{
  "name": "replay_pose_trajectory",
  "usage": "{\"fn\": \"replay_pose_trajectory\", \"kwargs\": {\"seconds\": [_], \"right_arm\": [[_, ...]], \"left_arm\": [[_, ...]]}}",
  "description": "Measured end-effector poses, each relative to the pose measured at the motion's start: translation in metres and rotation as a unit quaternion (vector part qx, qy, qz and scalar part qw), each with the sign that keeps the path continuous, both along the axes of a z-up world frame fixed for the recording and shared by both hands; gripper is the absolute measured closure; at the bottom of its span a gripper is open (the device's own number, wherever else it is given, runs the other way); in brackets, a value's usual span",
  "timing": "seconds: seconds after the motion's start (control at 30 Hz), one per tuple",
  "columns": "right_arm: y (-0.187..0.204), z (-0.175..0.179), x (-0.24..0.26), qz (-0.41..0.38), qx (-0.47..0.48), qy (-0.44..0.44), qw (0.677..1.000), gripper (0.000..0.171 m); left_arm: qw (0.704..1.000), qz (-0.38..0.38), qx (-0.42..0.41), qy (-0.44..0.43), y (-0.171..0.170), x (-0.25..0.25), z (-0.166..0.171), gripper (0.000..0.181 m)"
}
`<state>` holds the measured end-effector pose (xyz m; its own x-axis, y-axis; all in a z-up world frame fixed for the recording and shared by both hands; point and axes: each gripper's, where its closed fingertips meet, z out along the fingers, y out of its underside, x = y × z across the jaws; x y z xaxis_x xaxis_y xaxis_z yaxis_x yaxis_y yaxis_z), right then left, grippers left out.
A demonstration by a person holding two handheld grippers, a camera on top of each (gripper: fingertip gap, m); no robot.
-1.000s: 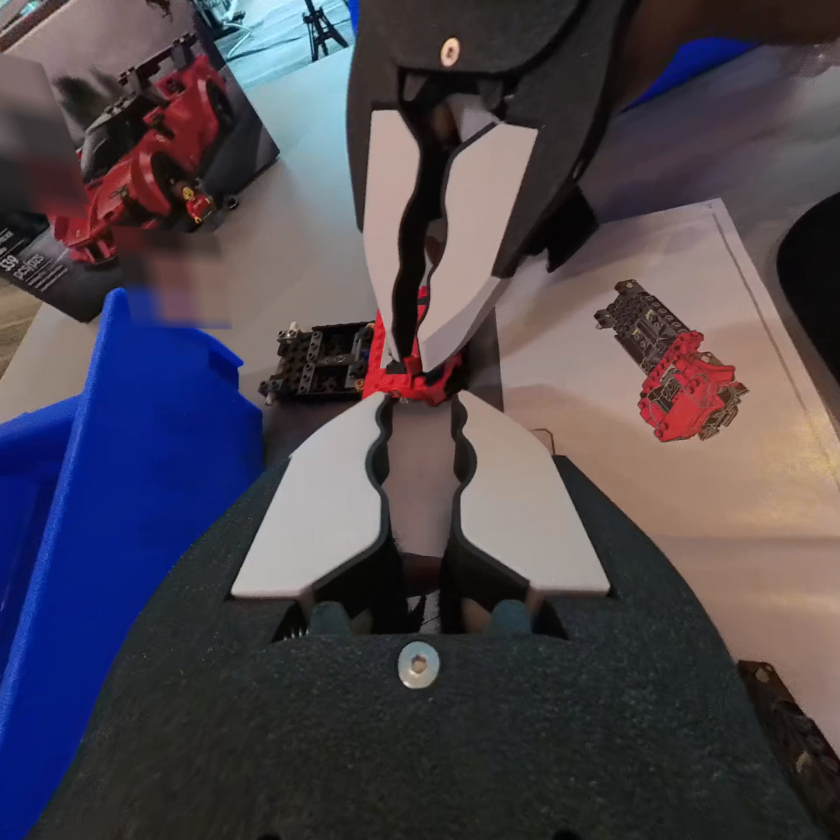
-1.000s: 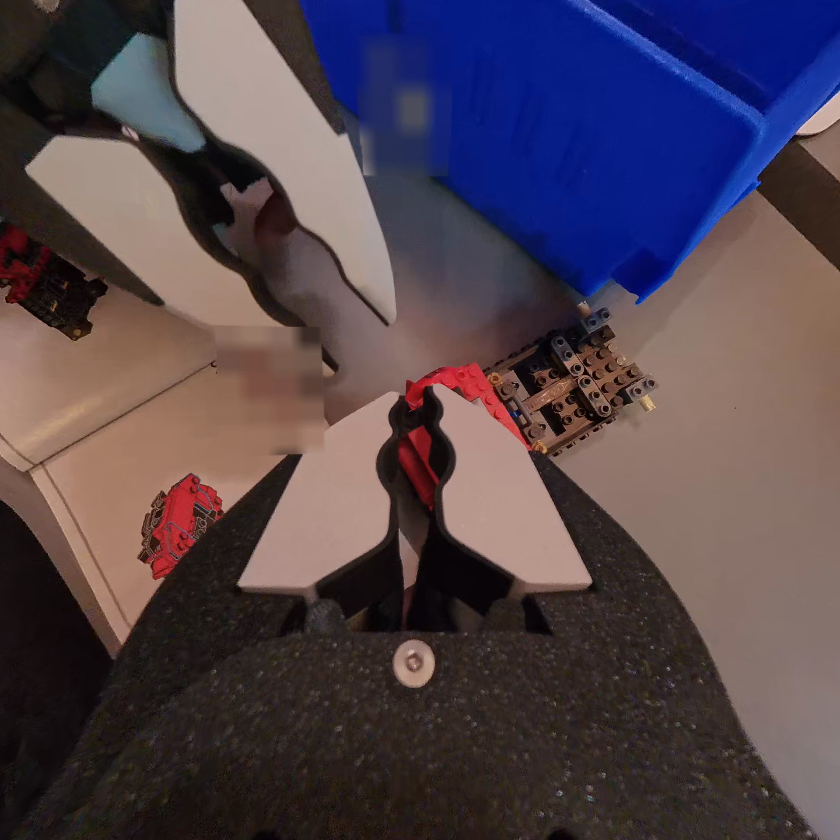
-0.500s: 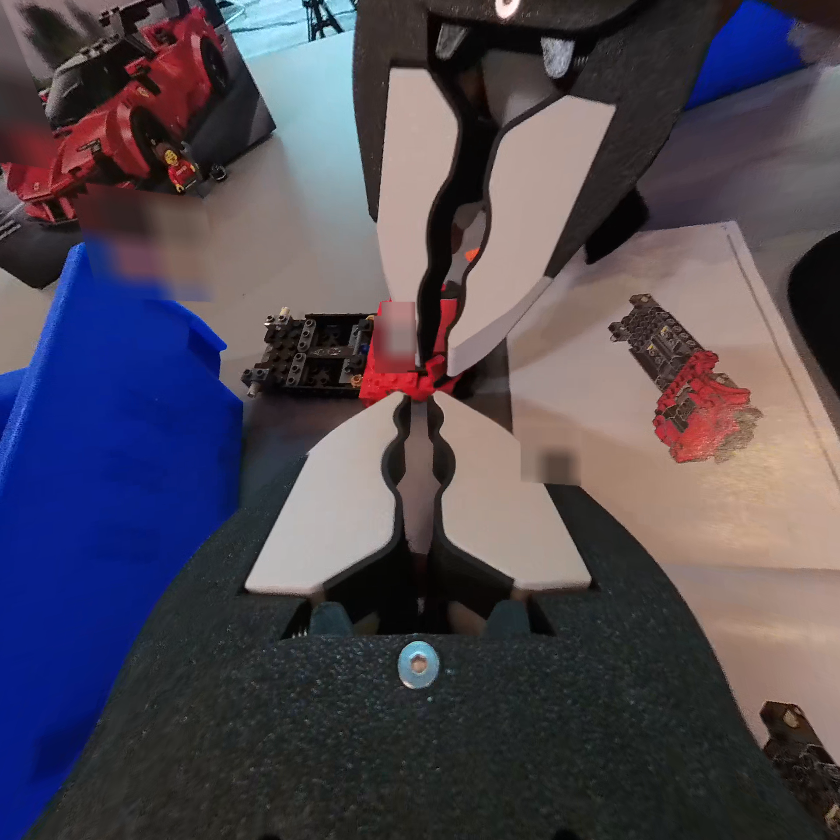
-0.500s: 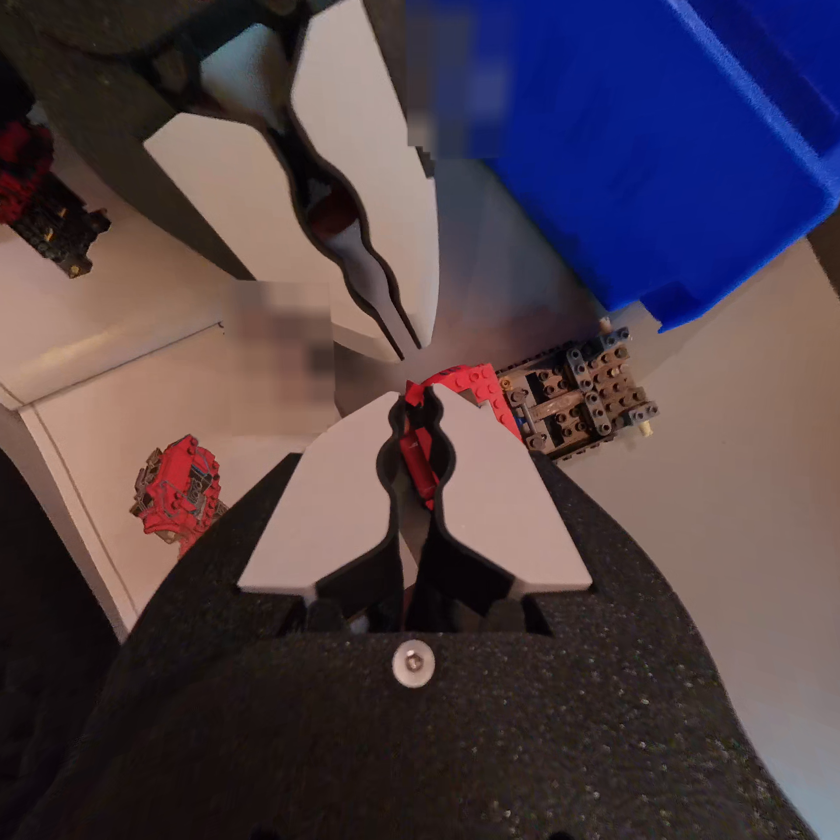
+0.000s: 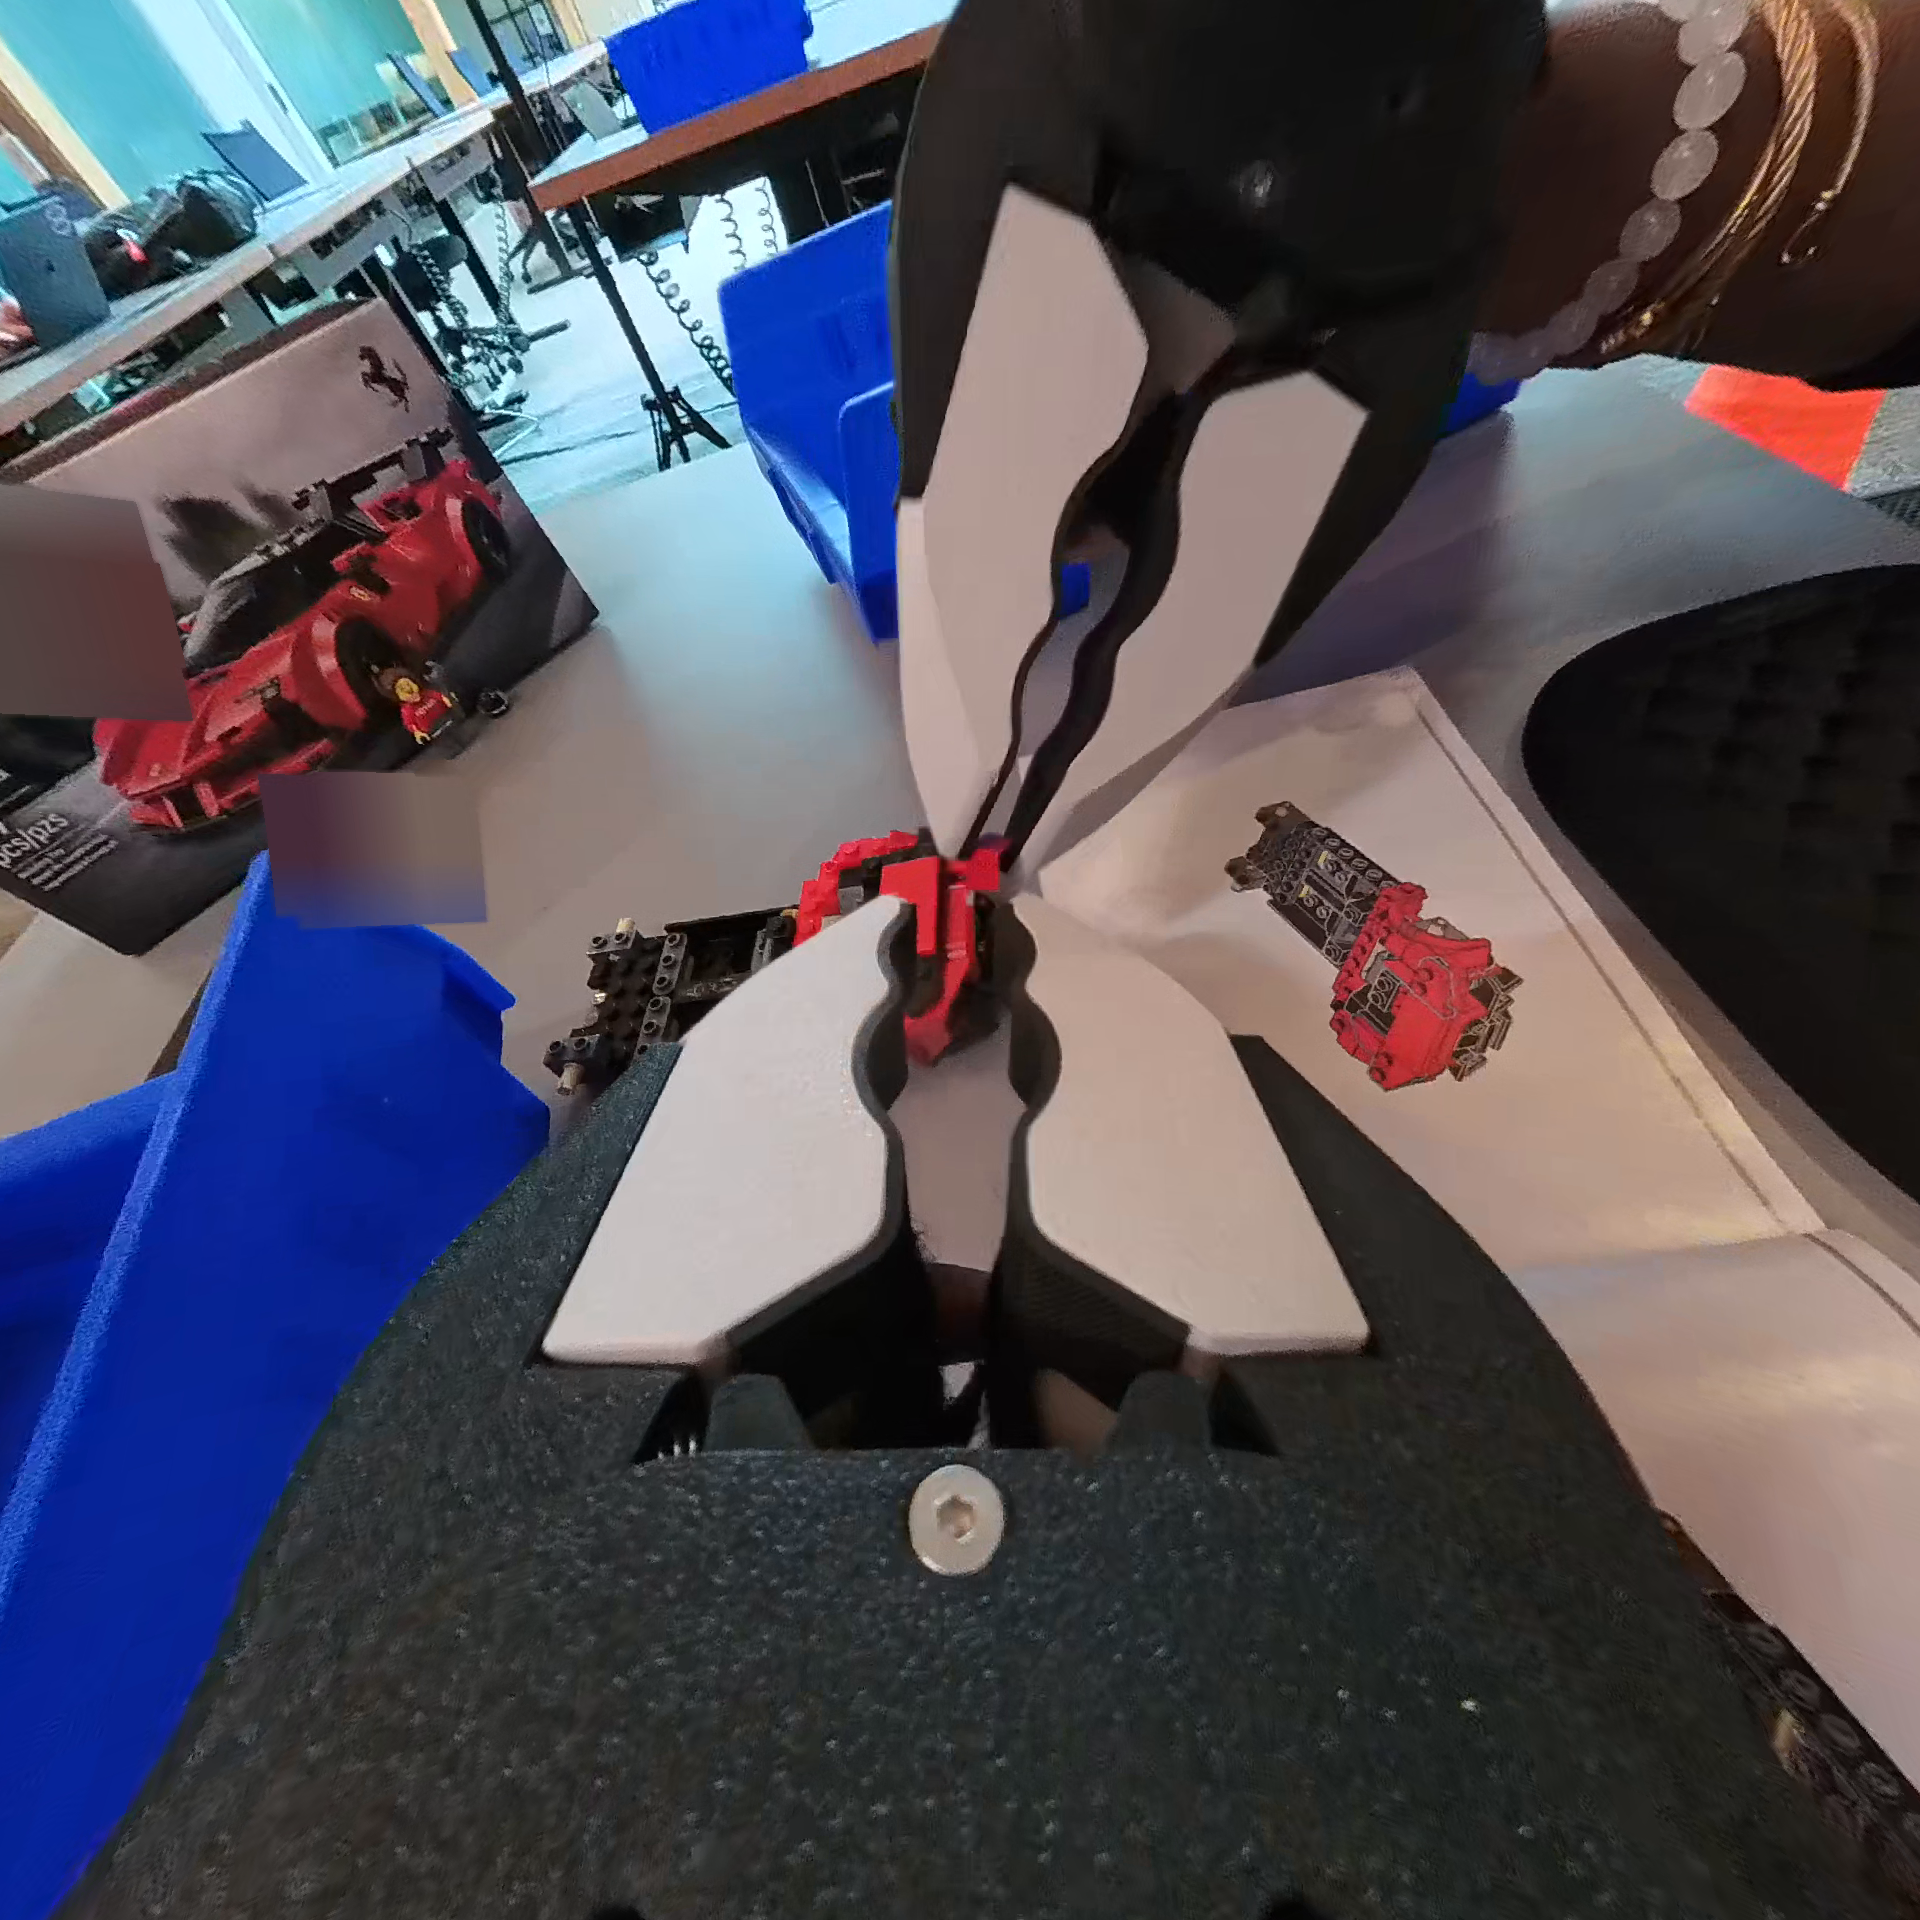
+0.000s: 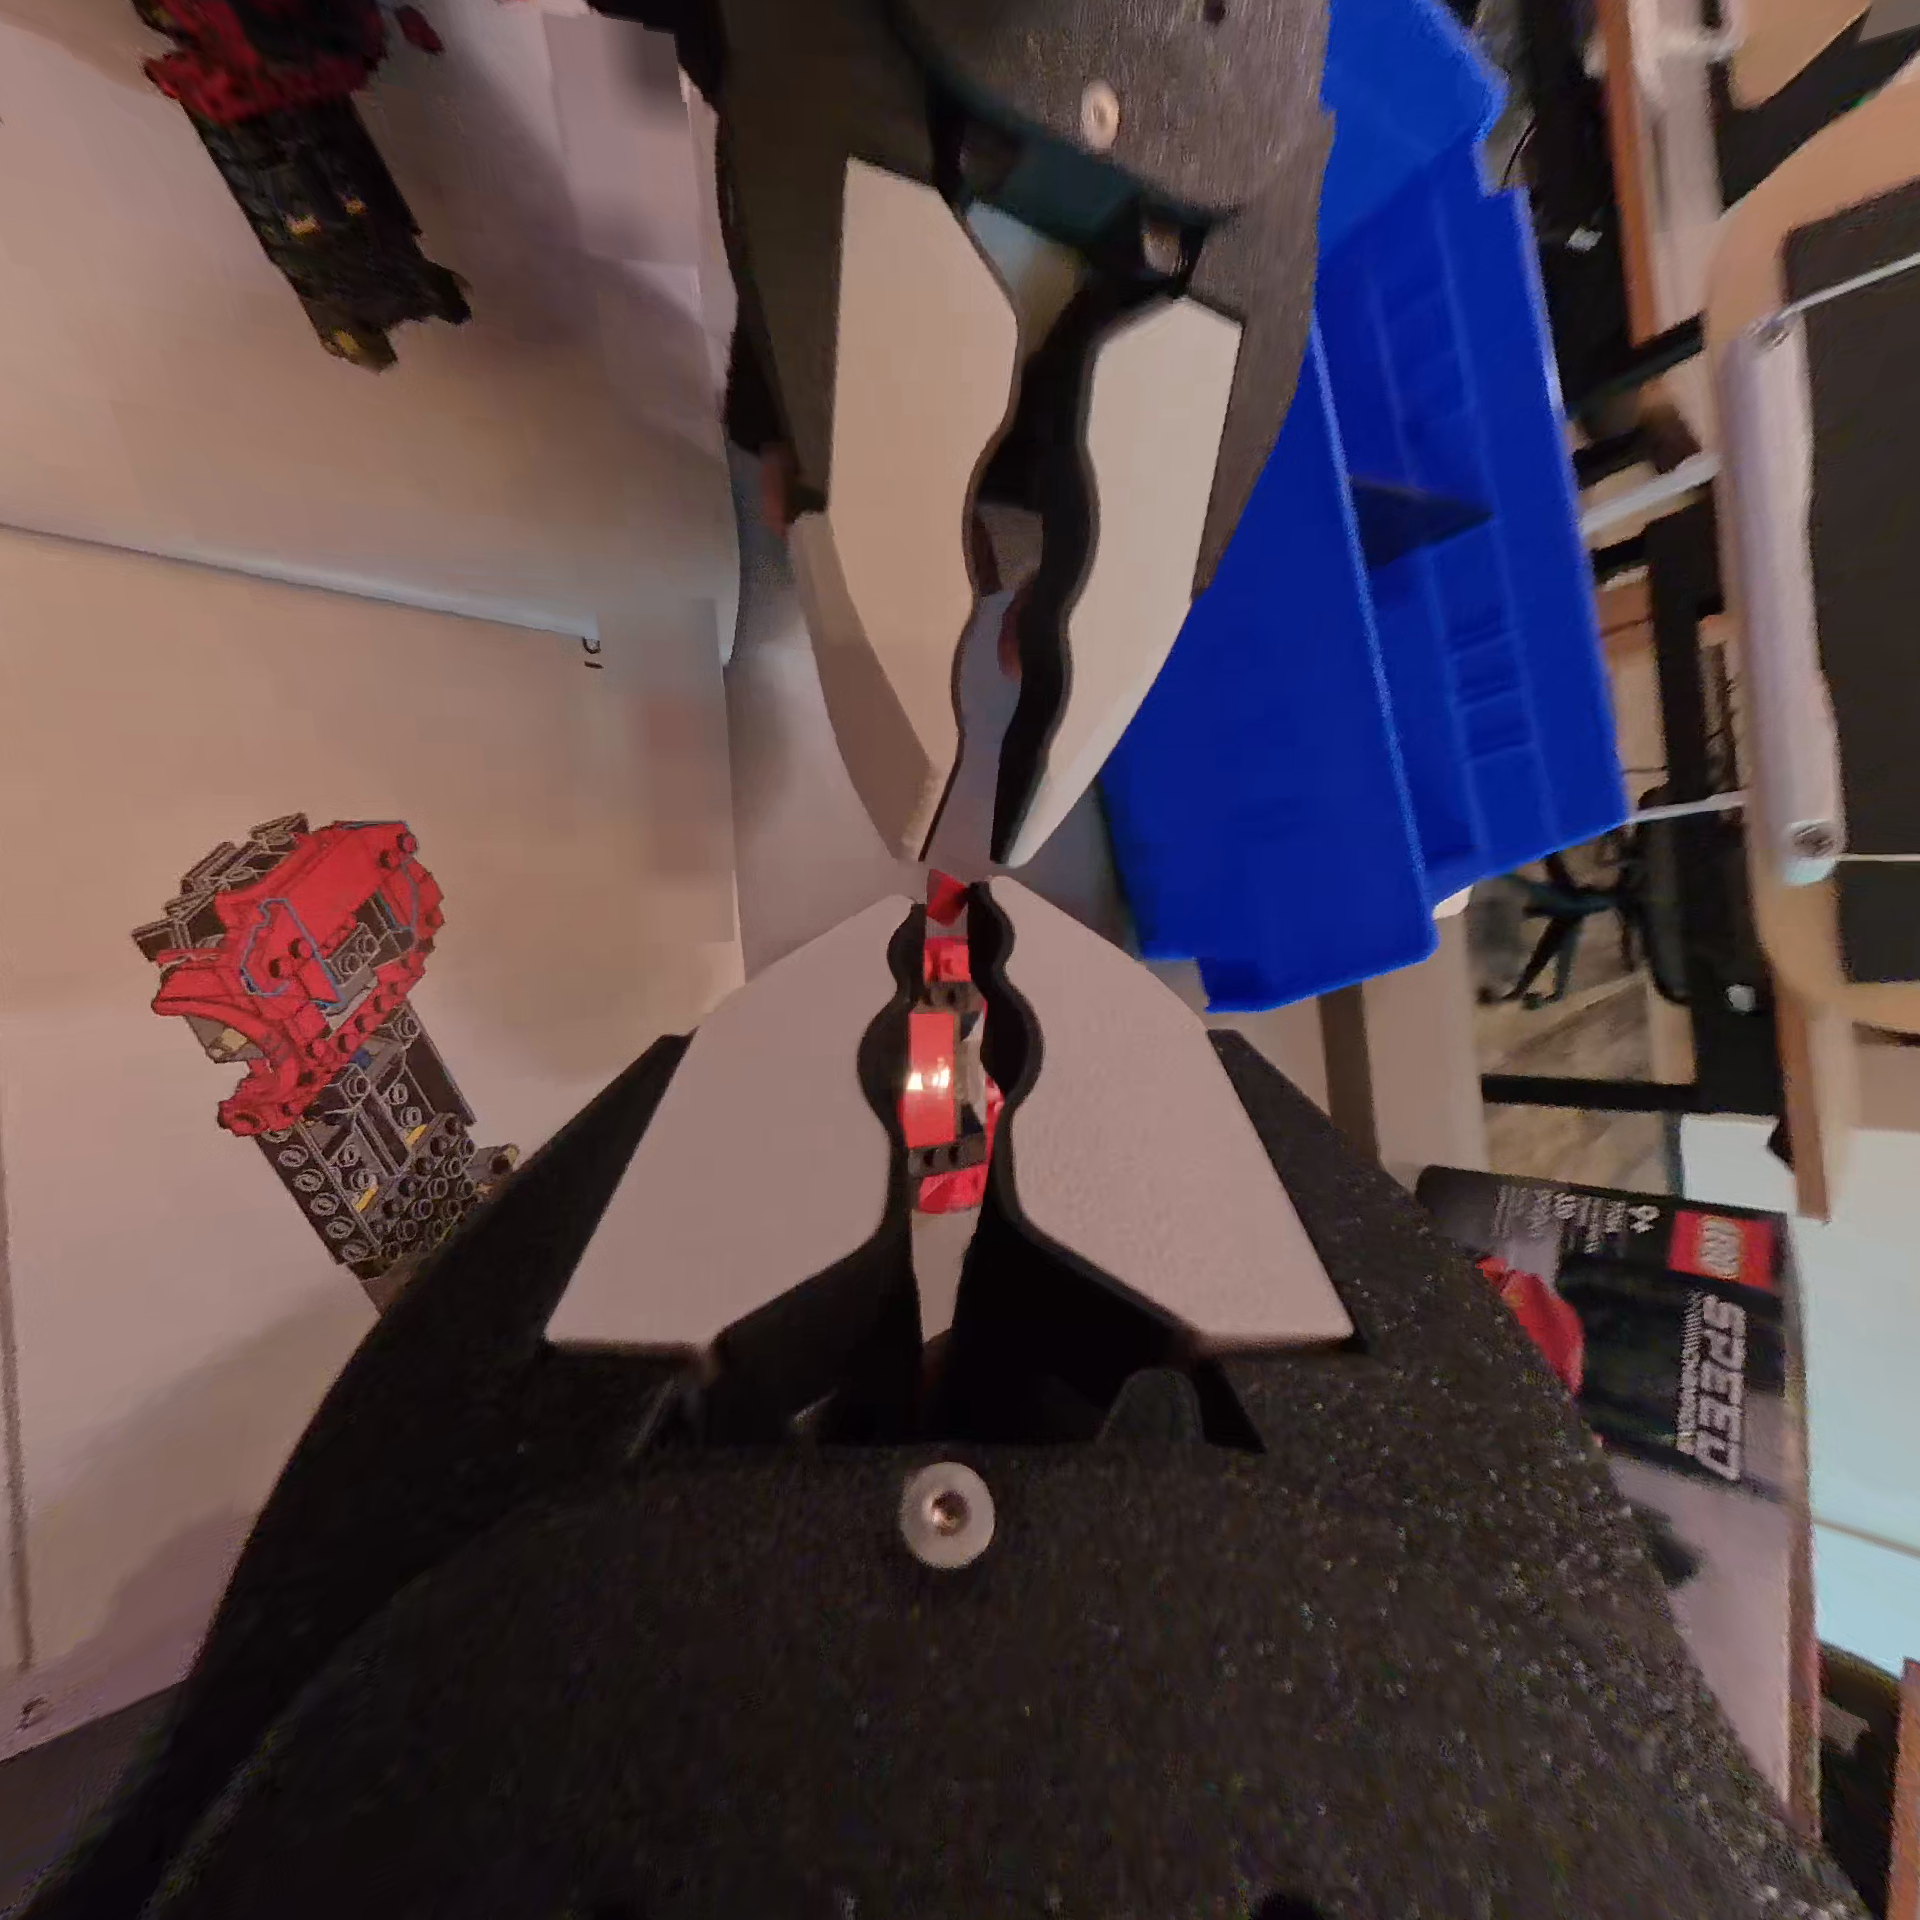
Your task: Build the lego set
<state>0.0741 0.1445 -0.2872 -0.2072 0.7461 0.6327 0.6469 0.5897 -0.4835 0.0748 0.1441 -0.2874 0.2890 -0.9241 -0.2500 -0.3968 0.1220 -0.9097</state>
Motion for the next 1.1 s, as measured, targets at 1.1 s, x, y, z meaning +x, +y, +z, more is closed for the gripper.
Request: {"fn": "replay_pose_trajectory", "kwargs": {"seconds": [1.1], "right_arm": [[-0.044, 0.053, -0.004, -0.021, -0.674, 0.182, 0.715, 0.164]], "left_arm": [[0.979, -0.071, 0.184, -0.043, -0.037, 0.009, 0.059, 0.169]]}}
